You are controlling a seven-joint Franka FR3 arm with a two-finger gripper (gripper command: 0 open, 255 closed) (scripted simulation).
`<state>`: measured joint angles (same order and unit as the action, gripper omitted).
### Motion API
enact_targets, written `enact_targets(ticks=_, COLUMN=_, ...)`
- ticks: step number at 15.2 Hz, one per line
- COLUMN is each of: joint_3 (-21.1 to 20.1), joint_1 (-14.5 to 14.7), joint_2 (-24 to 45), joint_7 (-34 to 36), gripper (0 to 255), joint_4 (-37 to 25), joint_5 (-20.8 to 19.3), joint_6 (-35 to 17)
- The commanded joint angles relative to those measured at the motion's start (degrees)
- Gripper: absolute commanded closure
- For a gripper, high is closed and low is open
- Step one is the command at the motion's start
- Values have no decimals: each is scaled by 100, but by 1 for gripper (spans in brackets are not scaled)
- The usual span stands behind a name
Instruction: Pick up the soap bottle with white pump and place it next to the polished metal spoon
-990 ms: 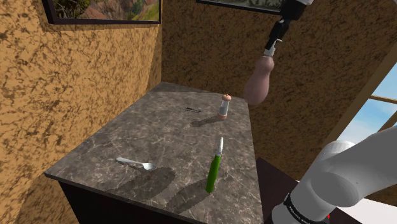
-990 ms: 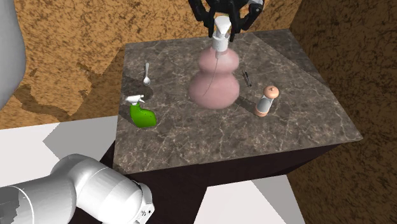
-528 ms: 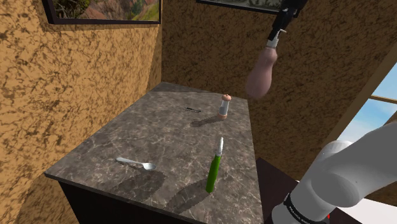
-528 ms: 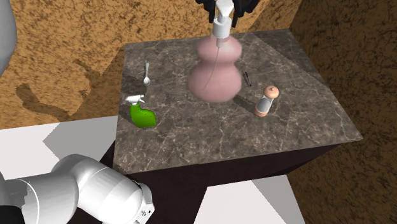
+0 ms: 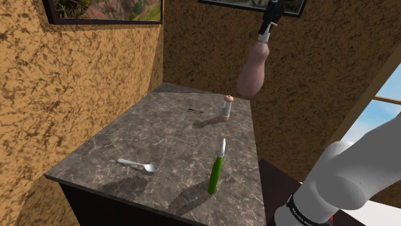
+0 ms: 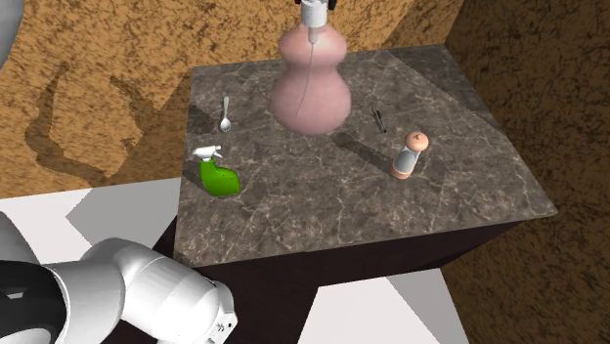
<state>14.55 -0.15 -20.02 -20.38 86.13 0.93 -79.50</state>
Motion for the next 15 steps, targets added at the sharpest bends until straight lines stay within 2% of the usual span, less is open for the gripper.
enact_targets(ticks=1, joint_3=-185, joint_1=83, joint_2=186, joint_7=276, gripper=255, joint_4=-177, joint_5=46, joint_6=-26)
enact_targets(ticks=9, joint_3=-836, joint_1=418, joint_2=958, joint_7=1256, gripper=255, joint_4=-891, joint_5=102, joint_6=-118)
enact_targets(ticks=15, joint_3=-1239, joint_1=722, joint_2=1845, joint_7=1950, gripper=255, joint_4=-1907, joint_5=36, joint_6=-9)
